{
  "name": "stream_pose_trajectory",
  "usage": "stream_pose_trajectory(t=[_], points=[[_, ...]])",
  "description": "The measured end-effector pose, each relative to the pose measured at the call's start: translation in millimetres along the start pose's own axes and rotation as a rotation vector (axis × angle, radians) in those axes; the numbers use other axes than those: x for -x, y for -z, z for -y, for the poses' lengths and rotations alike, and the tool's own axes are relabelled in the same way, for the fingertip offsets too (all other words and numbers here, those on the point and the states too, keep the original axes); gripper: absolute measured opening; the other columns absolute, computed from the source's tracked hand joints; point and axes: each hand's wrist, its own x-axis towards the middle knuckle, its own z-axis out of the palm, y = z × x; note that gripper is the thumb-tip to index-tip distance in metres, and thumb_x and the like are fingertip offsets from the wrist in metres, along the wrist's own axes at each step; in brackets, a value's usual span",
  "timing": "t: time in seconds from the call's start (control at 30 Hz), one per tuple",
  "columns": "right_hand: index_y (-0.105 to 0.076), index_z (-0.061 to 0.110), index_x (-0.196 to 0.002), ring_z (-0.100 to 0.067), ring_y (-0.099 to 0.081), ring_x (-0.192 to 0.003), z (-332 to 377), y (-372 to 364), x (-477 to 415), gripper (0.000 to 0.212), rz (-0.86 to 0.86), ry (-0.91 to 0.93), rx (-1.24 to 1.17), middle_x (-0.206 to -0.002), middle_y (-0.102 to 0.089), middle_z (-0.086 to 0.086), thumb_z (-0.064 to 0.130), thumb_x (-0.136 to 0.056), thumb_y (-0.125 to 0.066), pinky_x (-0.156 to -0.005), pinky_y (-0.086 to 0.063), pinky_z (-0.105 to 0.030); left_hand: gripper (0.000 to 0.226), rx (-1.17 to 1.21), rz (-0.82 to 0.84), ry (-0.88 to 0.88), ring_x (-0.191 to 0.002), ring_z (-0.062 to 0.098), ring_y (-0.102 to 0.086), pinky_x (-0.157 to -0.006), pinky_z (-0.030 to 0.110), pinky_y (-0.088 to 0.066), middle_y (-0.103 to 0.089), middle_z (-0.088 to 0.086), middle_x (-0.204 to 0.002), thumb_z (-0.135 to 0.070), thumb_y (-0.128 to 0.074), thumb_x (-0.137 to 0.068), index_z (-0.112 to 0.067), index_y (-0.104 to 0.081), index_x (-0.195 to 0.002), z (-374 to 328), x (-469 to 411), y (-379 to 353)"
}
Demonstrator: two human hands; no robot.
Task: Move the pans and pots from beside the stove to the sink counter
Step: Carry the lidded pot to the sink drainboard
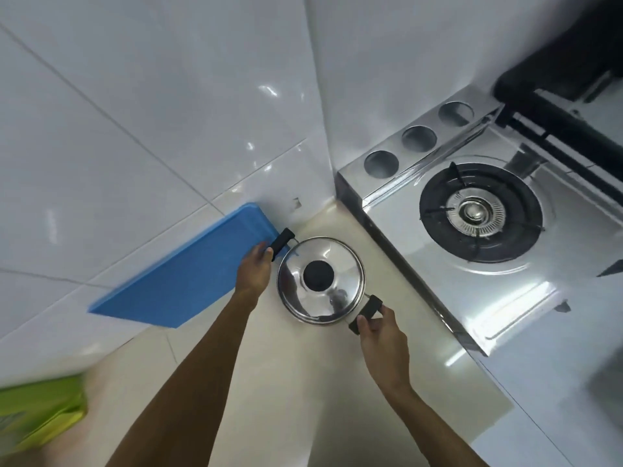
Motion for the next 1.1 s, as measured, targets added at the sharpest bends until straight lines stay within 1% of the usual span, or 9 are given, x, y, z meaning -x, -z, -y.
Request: stream_pose_trajectory(t=[0.13,0.33,0.53,0.67,0.77,0.87,0.97,1.0,1.1], points=[[-0.054,0.02,-0.129,-0.019,-0.07,-0.088,-7,5,-7,0.036,0.04,0.011,-0.029,-0.093,-0.075,0.005,0.031,-0.096,-0.064,-0.081,-0.055,-0.042,0.034,0.074,-0.005,-0.003,-0.114,0.036,-0.063,-0.101,0.056,-0.052,-0.069,0.016,-0.123,-0.028,-0.047,-0.108,-0.011,-0.068,-0.128,-1,-14,-6],[-0.056,0.023,-0.129,-0.015,-0.069,-0.083,-9,18,-16,0.034,0.038,0.068,-0.025,-0.088,-0.075,0.007,0.029,-0.097,-0.064,-0.077,-0.055,-0.038,0.033,0.154,-0.017,0.015,-0.109,0.029,-0.066,-0.101,0.051,-0.053,-0.071,0.012,-0.115,-0.029,-0.048,-0.107,-0.009,-0.067,-0.126,7,4,-7],[-0.057,0.029,-0.131,-0.016,-0.066,-0.08,-8,40,-33,0.034,0.007,0.164,0.008,-0.085,-0.072,0.011,0.031,-0.098,-0.061,-0.073,-0.047,-0.034,0.031,0.213,-0.043,0.057,-0.11,0.031,-0.067,-0.103,0.051,-0.05,-0.074,0.016,-0.112,-0.026,-0.047,-0.108,-0.008,-0.065,-0.125,33,61,-6],[-0.064,0.026,-0.131,-0.022,-0.068,-0.087,-3,51,-49,0.032,0.025,0.222,0.005,-0.092,-0.073,0.002,0.032,-0.1,-0.059,-0.08,-0.051,-0.037,0.014,0.304,-0.089,0.101,-0.101,0.026,-0.072,-0.098,0.048,-0.049,-0.078,0.011,-0.102,-0.024,-0.05,-0.107,-0.019,-0.064,-0.109,61,117,-13],[-0.068,0.019,-0.128,-0.022,-0.067,-0.086,1,52,-60,0.03,0.06,0.3,0.038,-0.099,-0.075,-0.008,0.027,-0.1,-0.059,-0.075,-0.044,-0.03,0.015,0.396,-0.114,0.144,-0.098,0.022,-0.074,-0.096,0.046,-0.049,-0.079,0.012,-0.101,-0.023,-0.054,-0.106,-0.016,-0.066,-0.11,83,159,-24],[-0.069,0.014,-0.126,-0.026,-0.069,-0.09,7,45,-64,0.03,0.098,0.346,0.11,-0.104,-0.076,-0.012,0.023,-0.1,-0.061,-0.077,-0.042,-0.028,0.017,0.468,-0.151,0.189,-0.101,0.024,-0.075,-0.09,0.043,-0.049,-0.079,0.014,-0.103,-0.021,-0.057,-0.104,-0.01,-0.068,-0.113,103,198,-35],[-0.071,0.014,-0.122,-0.029,-0.069,-0.093,9,37,-60,0.027,0.168,0.348,0.155,-0.103,-0.076,-0.012,0.019,-0.098,-0.062,-0.081,-0.049,-0.032,0.014,0.521,-0.207,0.21,-0.093,0.009,-0.074,-0.083,0.037,-0.05,-0.08,0.008,-0.099,-0.02,-0.061,-0.102,-0.015,-0.071,-0.109,120,233,-40],[-0.071,0.014,-0.121,-0.029,-0.07,-0.093,8,34,-53,0.026,0.198,0.357,0.183,-0.102,-0.076,-0.012,0.019,-0.097,-0.062,-0.083,-0.051,-0.034,0.014,0.546,-0.227,0.223,-0.093,0.008,-0.073,-0.083,0.037,-0.05,-0.08,0.006,-0.1,-0.02,-0.061,-0.102,-0.016,-0.072,-0.109,128,244,-40],[-0.071,0.016,-0.119,-0.026,-0.07,-0.09,-2,25,-21,0.024,0.29,0.418,0.242,-0.095,-0.077,-0.007,0.02,-0.097,-0.062,-0.08,-0.05,-0.032,0.018,0.607,-0.303,0.286,-0.104,0.026,-0.071,-0.089,0.042,-0.051,-0.08,0.009,-0.103,-0.021,-0.06,-0.102,-0.015,-0.073,-0.113,156,278,-29]])
